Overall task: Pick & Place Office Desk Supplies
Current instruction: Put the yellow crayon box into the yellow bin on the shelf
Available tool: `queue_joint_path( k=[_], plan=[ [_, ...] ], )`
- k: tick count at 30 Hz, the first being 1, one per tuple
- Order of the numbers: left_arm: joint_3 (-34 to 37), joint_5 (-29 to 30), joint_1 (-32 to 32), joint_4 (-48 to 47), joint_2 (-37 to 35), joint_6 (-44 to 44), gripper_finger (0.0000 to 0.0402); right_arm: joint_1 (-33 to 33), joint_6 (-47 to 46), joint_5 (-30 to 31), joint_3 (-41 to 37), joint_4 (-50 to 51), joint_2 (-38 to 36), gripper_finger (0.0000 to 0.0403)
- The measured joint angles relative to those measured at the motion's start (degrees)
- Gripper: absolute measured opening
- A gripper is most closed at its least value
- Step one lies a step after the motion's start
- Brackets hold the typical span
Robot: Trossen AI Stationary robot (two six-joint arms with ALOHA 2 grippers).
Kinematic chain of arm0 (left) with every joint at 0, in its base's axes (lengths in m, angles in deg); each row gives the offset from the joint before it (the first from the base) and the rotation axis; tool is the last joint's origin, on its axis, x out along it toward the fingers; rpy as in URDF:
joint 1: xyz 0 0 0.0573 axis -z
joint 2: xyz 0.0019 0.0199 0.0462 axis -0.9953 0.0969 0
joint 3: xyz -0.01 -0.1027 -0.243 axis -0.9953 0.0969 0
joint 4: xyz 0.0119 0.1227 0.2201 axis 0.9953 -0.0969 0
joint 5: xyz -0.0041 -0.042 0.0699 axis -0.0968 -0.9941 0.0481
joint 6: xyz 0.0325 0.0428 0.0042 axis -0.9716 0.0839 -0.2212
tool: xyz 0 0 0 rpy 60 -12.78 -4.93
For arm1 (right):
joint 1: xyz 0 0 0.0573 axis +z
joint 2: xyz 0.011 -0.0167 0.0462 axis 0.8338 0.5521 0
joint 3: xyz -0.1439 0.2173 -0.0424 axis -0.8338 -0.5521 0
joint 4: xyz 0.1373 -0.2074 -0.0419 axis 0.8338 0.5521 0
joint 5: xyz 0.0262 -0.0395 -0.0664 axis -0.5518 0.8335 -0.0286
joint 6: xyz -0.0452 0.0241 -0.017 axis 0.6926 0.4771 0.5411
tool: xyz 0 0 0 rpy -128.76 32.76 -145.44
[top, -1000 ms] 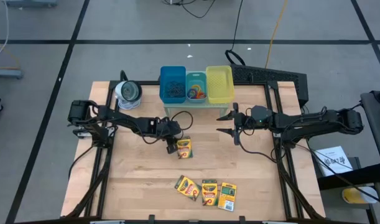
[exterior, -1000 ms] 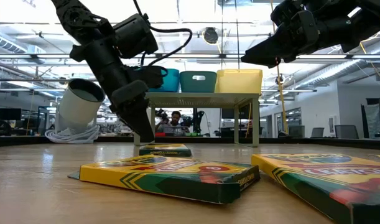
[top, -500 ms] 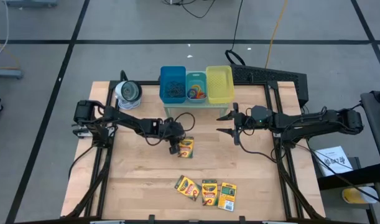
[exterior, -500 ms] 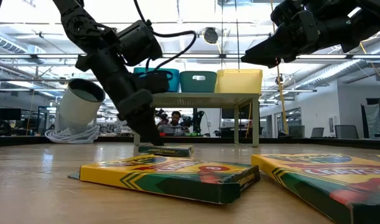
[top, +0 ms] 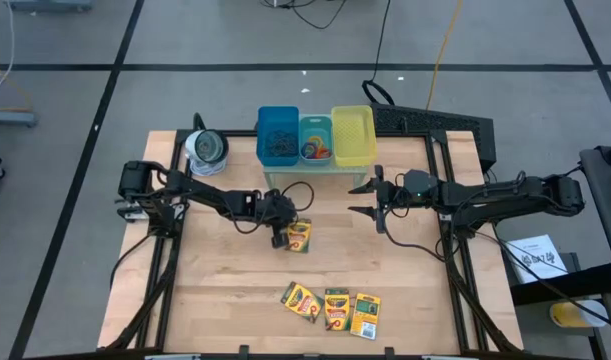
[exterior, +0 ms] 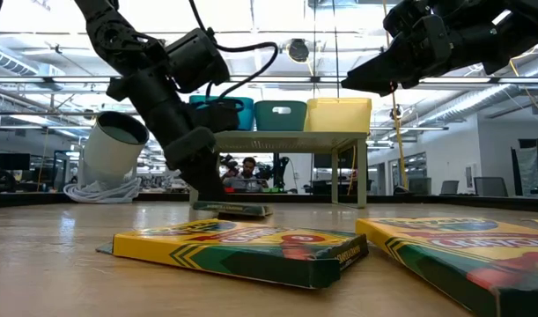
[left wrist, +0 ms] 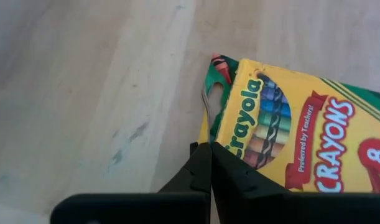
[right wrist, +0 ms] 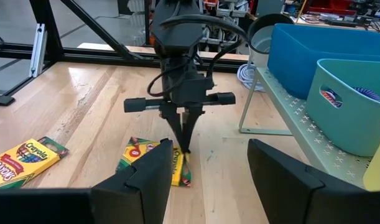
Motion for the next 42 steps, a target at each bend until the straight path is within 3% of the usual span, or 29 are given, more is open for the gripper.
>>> queue_joint_path(
  k=[17,31,42],
  plan=[
    [0.2,4.0,1.9,1.7,-6.4,0.0,0.0001,0.0,0.0,0.0,0.0,0.0,0.0,0.0196],
    [0.1,6.0,1.4,3.2,-0.7,0.0,0.0075,0.0,-0.1,0.0,0.0,-0.3,0.0,0.0196],
    [0.1,6.9,0.3,2.3,-0.6,-1.3,0.0062,0.0,0.0,0.0,0.0,-0.4,0.0,0.0196]
  ],
)
